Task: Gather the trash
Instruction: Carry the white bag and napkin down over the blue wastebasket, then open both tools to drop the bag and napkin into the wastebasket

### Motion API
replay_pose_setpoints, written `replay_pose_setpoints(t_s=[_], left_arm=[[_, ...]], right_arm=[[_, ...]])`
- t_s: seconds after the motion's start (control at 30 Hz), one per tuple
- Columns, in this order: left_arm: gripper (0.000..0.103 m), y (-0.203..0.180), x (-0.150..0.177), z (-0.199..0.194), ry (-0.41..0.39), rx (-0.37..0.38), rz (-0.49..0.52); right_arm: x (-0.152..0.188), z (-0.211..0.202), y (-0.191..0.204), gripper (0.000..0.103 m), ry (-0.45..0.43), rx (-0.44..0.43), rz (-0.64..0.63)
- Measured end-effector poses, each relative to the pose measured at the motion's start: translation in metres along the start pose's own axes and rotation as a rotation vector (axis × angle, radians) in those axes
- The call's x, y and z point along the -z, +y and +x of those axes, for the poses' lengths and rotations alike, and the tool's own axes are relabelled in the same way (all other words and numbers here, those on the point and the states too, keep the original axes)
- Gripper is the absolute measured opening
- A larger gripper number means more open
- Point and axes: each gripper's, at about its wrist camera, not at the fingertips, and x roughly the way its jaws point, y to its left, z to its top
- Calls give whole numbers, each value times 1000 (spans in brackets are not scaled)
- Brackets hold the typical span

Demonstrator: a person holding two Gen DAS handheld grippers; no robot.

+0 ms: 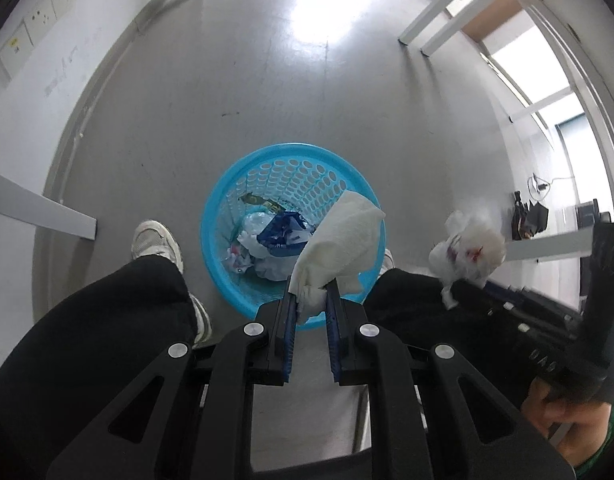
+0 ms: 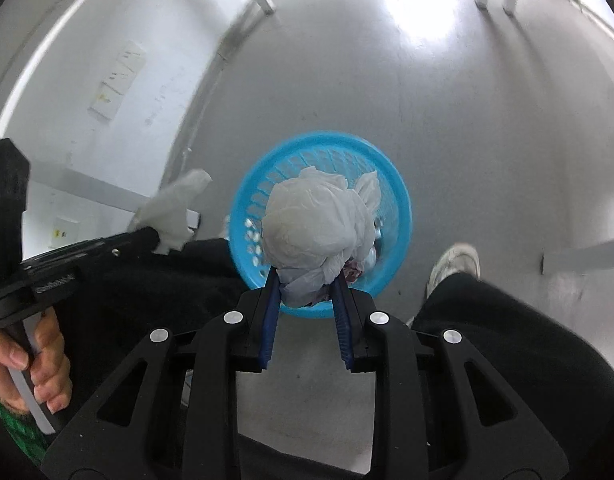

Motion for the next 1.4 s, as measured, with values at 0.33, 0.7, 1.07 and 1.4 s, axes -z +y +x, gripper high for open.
replay_pose_setpoints(t_s=[0.33, 0.7, 1.07, 1.4], left_arm=[[13, 18, -35, 60, 82, -38, -153], [22, 31, -55, 92, 140, -11, -253], [48, 31, -65, 66, 69, 32, -275], [53, 1, -24, 5, -16, -60, -59]], right_arm=[[-34, 60, -3, 24, 100, 104, -27], [-56, 101, -25, 27, 175, 66, 54], [-58, 84, -29, 60, 100, 56, 67], [-27, 17, -9, 67, -16, 92, -27]])
